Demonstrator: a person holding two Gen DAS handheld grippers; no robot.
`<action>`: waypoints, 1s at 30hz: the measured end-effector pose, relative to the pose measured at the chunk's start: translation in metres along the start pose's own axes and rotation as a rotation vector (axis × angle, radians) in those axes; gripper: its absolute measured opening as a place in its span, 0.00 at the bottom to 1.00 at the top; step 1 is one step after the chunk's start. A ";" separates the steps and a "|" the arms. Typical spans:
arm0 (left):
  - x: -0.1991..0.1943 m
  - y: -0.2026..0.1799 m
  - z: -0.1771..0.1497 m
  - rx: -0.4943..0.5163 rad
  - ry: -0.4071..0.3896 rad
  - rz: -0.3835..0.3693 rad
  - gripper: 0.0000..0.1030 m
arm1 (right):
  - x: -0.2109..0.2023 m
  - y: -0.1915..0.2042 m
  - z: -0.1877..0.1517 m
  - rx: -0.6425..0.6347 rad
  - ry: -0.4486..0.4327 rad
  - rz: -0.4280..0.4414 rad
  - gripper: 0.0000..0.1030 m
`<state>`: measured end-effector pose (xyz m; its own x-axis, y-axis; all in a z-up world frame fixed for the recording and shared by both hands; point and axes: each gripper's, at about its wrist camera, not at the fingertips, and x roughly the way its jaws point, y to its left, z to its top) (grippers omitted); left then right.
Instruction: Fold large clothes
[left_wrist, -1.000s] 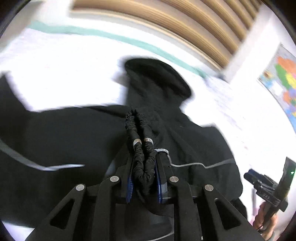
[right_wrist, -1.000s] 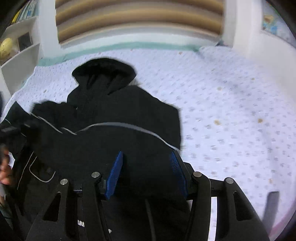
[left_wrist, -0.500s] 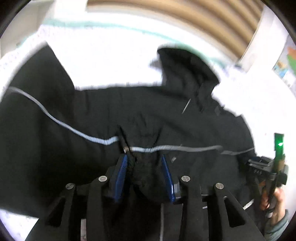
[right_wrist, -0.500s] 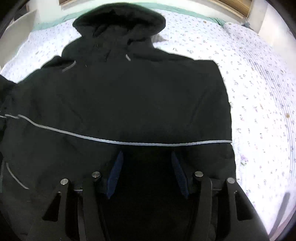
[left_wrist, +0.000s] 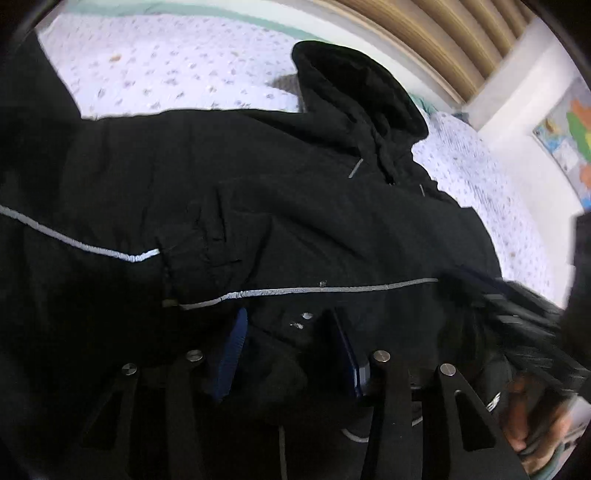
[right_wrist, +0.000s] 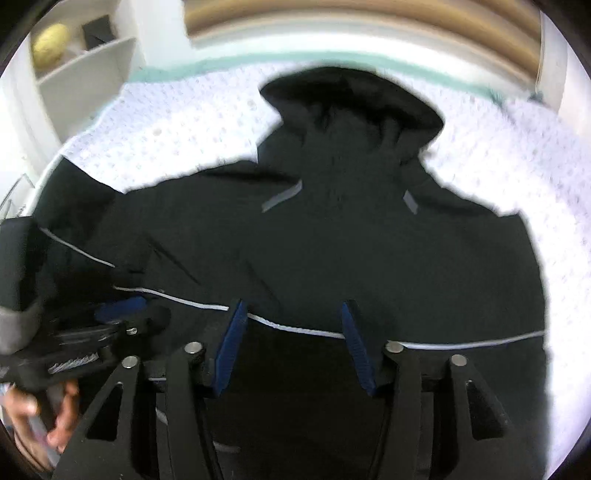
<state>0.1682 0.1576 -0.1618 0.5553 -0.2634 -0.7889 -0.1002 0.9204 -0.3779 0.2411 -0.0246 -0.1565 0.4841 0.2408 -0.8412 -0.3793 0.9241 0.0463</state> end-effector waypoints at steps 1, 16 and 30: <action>0.000 -0.001 0.000 0.011 -0.002 0.005 0.46 | 0.016 0.005 0.001 0.005 0.030 -0.021 0.50; -0.169 0.008 -0.023 0.100 -0.334 -0.106 0.53 | 0.035 0.008 -0.025 -0.044 -0.114 -0.058 0.51; -0.240 0.278 -0.026 -0.524 -0.465 0.361 0.65 | 0.036 0.010 -0.025 -0.047 -0.119 -0.060 0.51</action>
<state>-0.0143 0.4694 -0.0897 0.6912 0.2804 -0.6660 -0.6519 0.6396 -0.4073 0.2351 -0.0141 -0.1997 0.5960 0.2215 -0.7718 -0.3821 0.9236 -0.0299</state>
